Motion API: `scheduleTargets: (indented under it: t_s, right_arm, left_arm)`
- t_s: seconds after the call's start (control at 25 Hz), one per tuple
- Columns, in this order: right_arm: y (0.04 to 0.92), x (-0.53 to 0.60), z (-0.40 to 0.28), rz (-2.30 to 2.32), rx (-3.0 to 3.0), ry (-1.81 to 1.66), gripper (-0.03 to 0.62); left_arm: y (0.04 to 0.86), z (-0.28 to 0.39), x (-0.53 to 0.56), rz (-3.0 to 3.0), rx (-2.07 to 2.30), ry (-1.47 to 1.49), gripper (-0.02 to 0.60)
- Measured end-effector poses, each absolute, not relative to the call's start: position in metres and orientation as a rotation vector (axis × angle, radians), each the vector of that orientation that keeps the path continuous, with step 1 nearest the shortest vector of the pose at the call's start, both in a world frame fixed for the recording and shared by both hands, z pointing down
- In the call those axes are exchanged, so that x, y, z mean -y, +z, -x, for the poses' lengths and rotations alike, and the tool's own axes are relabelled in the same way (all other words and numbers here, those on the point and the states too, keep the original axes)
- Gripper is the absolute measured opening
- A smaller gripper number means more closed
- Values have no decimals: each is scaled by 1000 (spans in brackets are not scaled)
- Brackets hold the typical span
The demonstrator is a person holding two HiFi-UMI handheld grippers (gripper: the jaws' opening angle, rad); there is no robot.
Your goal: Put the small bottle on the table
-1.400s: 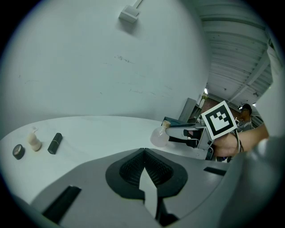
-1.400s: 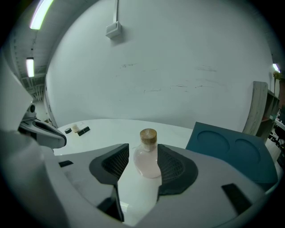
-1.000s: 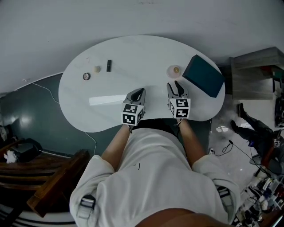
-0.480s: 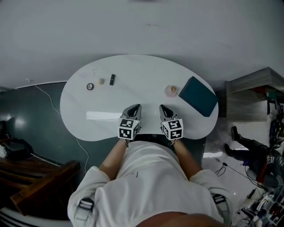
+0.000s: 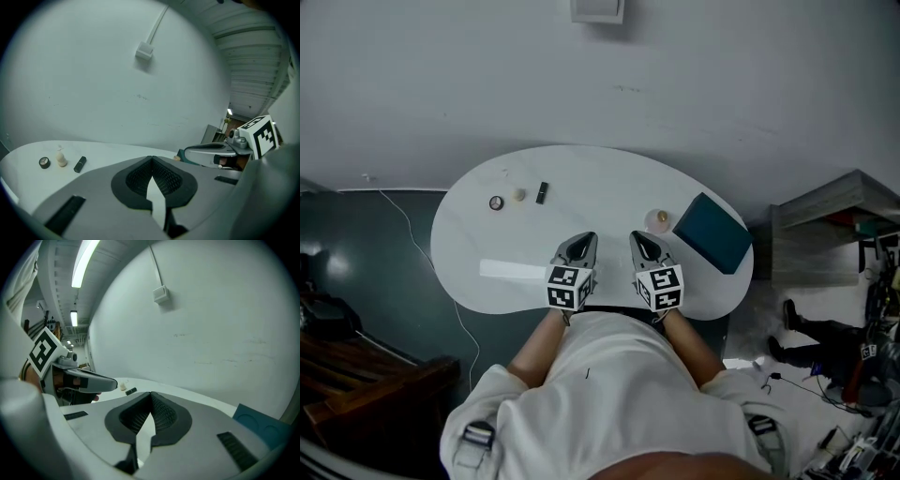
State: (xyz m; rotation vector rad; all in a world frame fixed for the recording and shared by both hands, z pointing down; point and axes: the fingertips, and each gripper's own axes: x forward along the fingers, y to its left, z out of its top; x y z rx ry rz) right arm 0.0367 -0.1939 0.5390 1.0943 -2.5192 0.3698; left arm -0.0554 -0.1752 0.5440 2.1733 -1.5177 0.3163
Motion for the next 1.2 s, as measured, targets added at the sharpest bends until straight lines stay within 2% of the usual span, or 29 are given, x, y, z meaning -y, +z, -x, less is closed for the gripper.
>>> scheduleTargets:
  t_s: [0.56,1.2]
  right_arm:
    - [421,219,-41,-1208,2693,151,-3]
    - [420,214,-35,-1240,2680,121,-3]
  left_arm:
    - [427,66,194,-2337,1680,124,12]
    - [420,74,188,-2354,1722,130,12]
